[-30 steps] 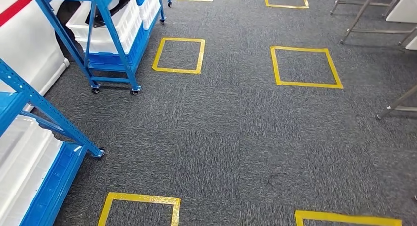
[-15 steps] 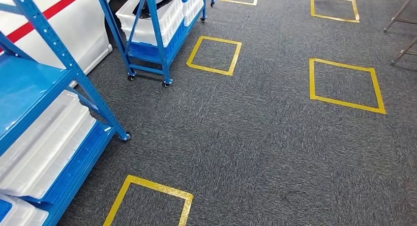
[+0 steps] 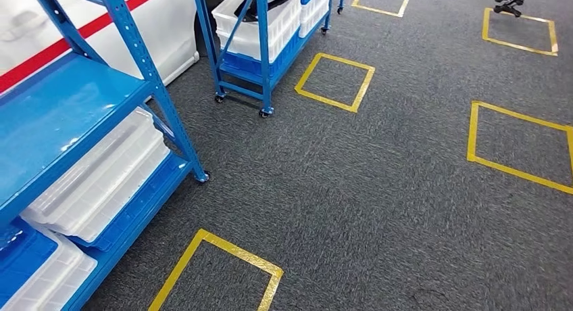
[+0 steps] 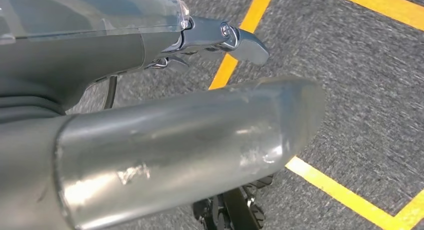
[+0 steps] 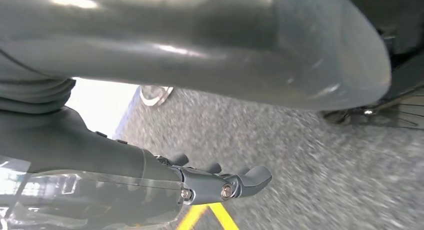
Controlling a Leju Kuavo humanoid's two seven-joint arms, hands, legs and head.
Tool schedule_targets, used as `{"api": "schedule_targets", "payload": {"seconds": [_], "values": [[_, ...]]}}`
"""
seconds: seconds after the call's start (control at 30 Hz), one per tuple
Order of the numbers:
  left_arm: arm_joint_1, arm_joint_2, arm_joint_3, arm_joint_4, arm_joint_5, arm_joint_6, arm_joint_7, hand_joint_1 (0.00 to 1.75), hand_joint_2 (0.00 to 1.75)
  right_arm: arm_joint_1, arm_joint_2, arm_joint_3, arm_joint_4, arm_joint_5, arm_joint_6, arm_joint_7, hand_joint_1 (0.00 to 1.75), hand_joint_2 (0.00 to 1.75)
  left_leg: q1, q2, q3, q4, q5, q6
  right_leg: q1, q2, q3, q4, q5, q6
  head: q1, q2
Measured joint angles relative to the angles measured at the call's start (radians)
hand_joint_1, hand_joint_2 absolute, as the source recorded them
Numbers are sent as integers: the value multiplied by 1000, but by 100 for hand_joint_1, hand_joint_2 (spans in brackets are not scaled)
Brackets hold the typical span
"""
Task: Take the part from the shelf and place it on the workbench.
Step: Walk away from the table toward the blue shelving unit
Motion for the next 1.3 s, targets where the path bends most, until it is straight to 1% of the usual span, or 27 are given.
{"api": "schedule_targets", "payload": {"seconds": [0.03, 0.1, 0.17, 0.23, 0.3, 0.33, 0.37, 0.43, 0.5, 0.53, 0.6, 0.63, 0.7, 0.77, 0.8, 0.83, 0.87, 0.9, 0.93, 0.97, 1.03, 1.07, 1.1, 1.13, 1.2, 1.27, 1.3], "values": [[0, 0, 0, 0, 0, 0, 0, 0, 0, -1, 0, 0, 0, 1, 0, 0, 0, 0, 1, -11, -4, 0, 1, -7, 1, 9, 5, -15, 0, -2, 0, 0], [2, 0, 1, 0, 0, 0, 0, 0, 0, -3, 0, 0, 0, 3, 0, 0, 0, 0, 3, -28, -10, -3, 4, -20, 2, -11, 7, -22, 2, -9, 0, 0], [6, 0, 2, 0, 0, -1, 0, 0, 0, -4, -1, 0, 0, 4, 0, 0, 0, 0, 2, 4, -25, 27, -18, -28, -1, -35, 12, -33, 7, -21, 0, 0], [4, 1, 3, 0, 0, -1, 0, 0, 0, 0, -4, 0, 0, 5, 0, 0, 0, 0, 1, 62, -72, 135, -82, -33, 1, -64, 14, -38, 9, -31, 0, 0], [0, 1, 6, 0, 0, -1, 0, 0, 0, 3, -10, 0, 0, 6, 0, 0, 0, 0, 2, 84, -129, 261, -137, -38, 5, -94, 14, -38, 6, -35, 0, 0], [1, 1, 7, 0, 0, -1, 0, 0, 0, 3, -13, 0, 0, 6, 1, 0, 0, 0, 3, 88, -139, 286, -139, -39, 7, -108, 14, -37, 5, -36, 0, 0], [3, 1, 9, 0, 0, -1, 0, 0, 0, 2, -16, 0, 0, 6, 2, 0, 0, 0, 3, 92, -127, 270, -122, -39, 8, -121, 15, -37, 4, -36, 0, 0], [5, 1, 11, 0, 0, -1, 0, 0, 0, 0, -19, 0, 0, 6, 3, 0, 0, 0, 1, 118, -53, 138, -58, -34, 9, -145, 22, -37, -1, -32, 0, 0], [1, 2, 13, 0, 0, -1, 0, 0, 0, 0, -19, 0, 0, 6, 3, 0, 0, 0, -6, 153, 9, 22, -21, -23, 14, -165, 28, -34, -7, -23, 0, 0], [0, 2, 14, 0, 0, -1, 0, 0, 0, -1, -19, 0, 0, 6, 3, 0, 0, 0, -10, 162, 18, 0, -18, -16, 16, -175, 30, -34, -9, -19, 0, 0], [2, 2, 15, 0, 0, -1, 0, 0, 0, -7, -19, 0, 0, 6, 3, 0, 0, 0, -12, 146, 16, -6, -17, -5, 17, -192, 34, -35, -11, -10, 0, 0], [5, 2, 16, 0, 0, -1, 0, 0, 0, -9, -19, 0, 0, 6, 3, 0, 0, 0, -11, 137, 17, -10, -14, 0, 15, -186, 36, -31, -16, -5, 0, 0], [5, 2, 17, 0, 0, -1, 0, 0, 0, -9, -18, 0, 0, 6, 3, 0, 0, 0, -5, 118, 22, -19, -6, 12, 11, -140, 19, 19, -53, 5, 0, 0], [0, 2, 17, 0, 0, -1, 0, 0, 0, -5, -13, -1, 0, 6, 3, -1, 0, 0, -3, 97, 20, -20, -1, 20, 6, -88, -41, 142, -117, 10, 0, 0], [-1, 2, 17, 0, 0, -1, 0, 0, 0, -4, -9, -1, 0, 6, 3, 0, 0, 0, -3, 85, 18, -20, -1, 21, 4, -79, -73, 202, -140, 11, 0, 0], [-1, 2, 17, 0, 0, -1, 0, 0, 0, -3, -6, -1, 0, 6, 3, 0, 0, 0, -4, 72, 17, -19, 0, 21, 2, -75, -94, 240, -145, 13, 0, 0], [0, 2, 17, 0, 0, -1, 0, 0, 0, -3, -5, -1, 0, 6, 3, 0, 0, 0, -3, 59, 17, -18, 0, 21, 0, -73, -97, 238, -128, 13, 0, 0], [1, 2, 17, 0, 0, -1, 0, 0, 0, -3, -4, -1, 0, 6, 3, 0, 0, 0, -3, 45, 18, -17, -1, 19, -2, -69, -82, 200, -95, 14, 0, 0], [1, 2, 17, 0, 0, -1, 0, 0, 0, -2, -3, -1, 0, 6, 3, 0, 0, 0, -2, 32, 18, -15, -2, 17, -6, -53, -56, 136, -53, 13, 0, 0], [1, 2, 17, 0, 0, -1, 0, 0, 0, -1, -3, -1, 0, 6, 3, 0, 0, 0, -3, 19, 16, -10, -4, 12, -9, -23, -29, 72, -22, 13, 0, 0], [-2, 2, 17, 0, 0, -1, 0, 0, 0, 1, -3, -2, 0, 6, 3, -1, 0, 0, -2, -3, 5, -1, -5, 0, -12, 23, -1, -3, 4, 11, 0, 0], [-4, 2, 17, 0, 0, -1, 0, 0, 0, 1, -3, -2, 0, 6, 3, 0, 0, 0, -1, -14, 0, 1, -4, -8, -10, 28, 0, -11, 1, 9, 0, 0], [-3, 2, 17, 0, 0, -1, 0, 0, 0, 0, -3, -2, 0, 7, 3, 0, 0, 0, 2, -27, -4, 0, -2, -15, -9, 15, 1, -12, 2, 4, 0, 0], [-1, 1, 17, 0, 0, -1, 0, 0, 0, -2, -4, -2, 0, 7, 3, 0, 0, 0, 4, -27, -7, 2, -2, -21, -9, 2, 3, -16, 4, -2, 0, 0], [1, 1, 17, 0, 0, 0, 0, 0, 0, -1, -6, -2, 0, 7, 4, 0, 0, 0, 3, 13, -26, 41, -29, -30, -10, -27, 8, -25, 8, -17, 0, 0], [-3, 1, 18, 0, 0, 0, 0, 0, 0, 2, -10, -2, 0, 8, 4, 0, 0, 0, 2, 68, -78, 152, -91, -35, -6, -59, 10, -28, 7, -27, 0, 0], [-5, 1, 18, 0, 0, 0, 0, 0, 0, 3, -14, -2, 0, 9, 4, 0, 0, 0, 3, 79, -108, 217, -120, -37, -3, -75, 10, -28, 6, -29, 0, 0]]}}
